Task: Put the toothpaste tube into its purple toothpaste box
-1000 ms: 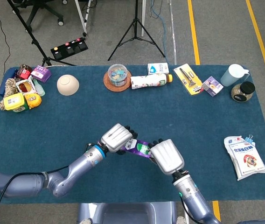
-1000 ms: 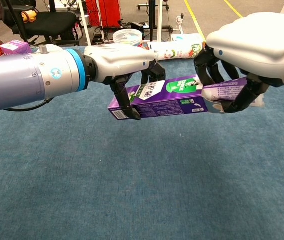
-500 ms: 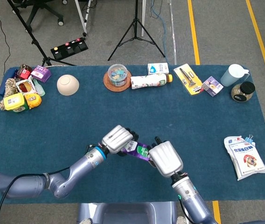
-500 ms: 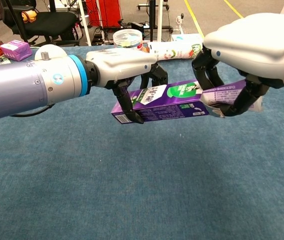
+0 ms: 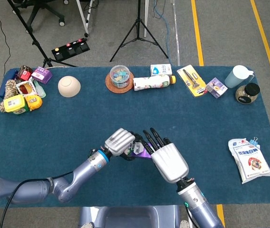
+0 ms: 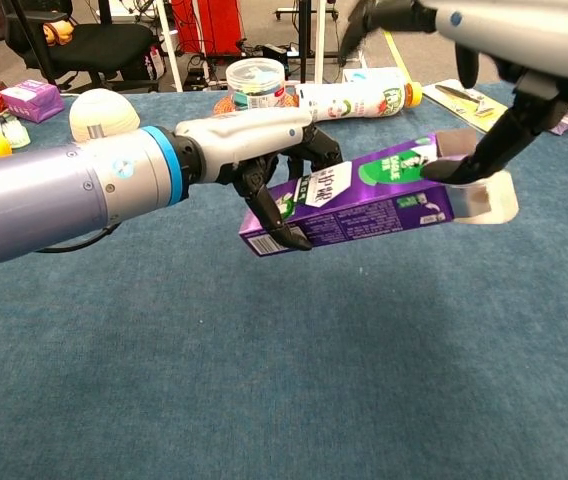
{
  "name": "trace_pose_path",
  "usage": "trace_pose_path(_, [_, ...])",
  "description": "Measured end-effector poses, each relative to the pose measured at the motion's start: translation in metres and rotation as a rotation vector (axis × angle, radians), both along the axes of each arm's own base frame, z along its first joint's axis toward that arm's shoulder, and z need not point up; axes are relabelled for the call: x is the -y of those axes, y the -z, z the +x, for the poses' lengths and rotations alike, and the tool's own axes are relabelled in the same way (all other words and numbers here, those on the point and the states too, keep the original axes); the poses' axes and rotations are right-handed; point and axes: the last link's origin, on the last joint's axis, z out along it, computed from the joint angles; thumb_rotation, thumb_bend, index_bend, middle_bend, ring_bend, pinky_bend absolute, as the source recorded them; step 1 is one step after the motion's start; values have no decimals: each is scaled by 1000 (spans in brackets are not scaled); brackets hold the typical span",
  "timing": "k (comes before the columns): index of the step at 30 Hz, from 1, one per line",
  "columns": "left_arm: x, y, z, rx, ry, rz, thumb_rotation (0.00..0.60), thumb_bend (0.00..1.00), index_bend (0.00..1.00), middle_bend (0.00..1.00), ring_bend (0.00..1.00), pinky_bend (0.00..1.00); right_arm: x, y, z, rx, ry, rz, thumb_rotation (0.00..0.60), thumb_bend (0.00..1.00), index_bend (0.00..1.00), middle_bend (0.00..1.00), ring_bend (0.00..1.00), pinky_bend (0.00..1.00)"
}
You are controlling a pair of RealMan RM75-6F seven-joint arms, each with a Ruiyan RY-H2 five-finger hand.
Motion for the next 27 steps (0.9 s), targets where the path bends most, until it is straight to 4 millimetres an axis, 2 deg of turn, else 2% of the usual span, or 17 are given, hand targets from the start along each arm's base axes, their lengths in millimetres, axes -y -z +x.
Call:
trace_pose_path(8, [-6,2,-6,55,-6,2,600,239,567,542,457,701,1,-22,-5,22,-10,-77,600,273,48,1,16,423])
trace_pose_path(14, [-7,1,-9,95,-11,-5,600,238,567,543,457,701,14,-41,-16,-3,17,-205,600,282,48,2,24,432])
trace_pose_path(19, [-15,-3,-17,71,17,50,600,238,568,543,457,701,30,-54,-36,-58,68,-303,600,285,48,5,27,433])
trace_pose_path(23, [-22,-8,-24,11,65,124,600,239,568,543,458,701,40,-55,-56,-92,132,-301,600,285,48,5,27,433])
trace_pose_path(27, [-32,-14,-35,-82,109,220,600,238,568,544,457,701,54,-52,-85,-117,198,-278,600,285,48,10,29,434])
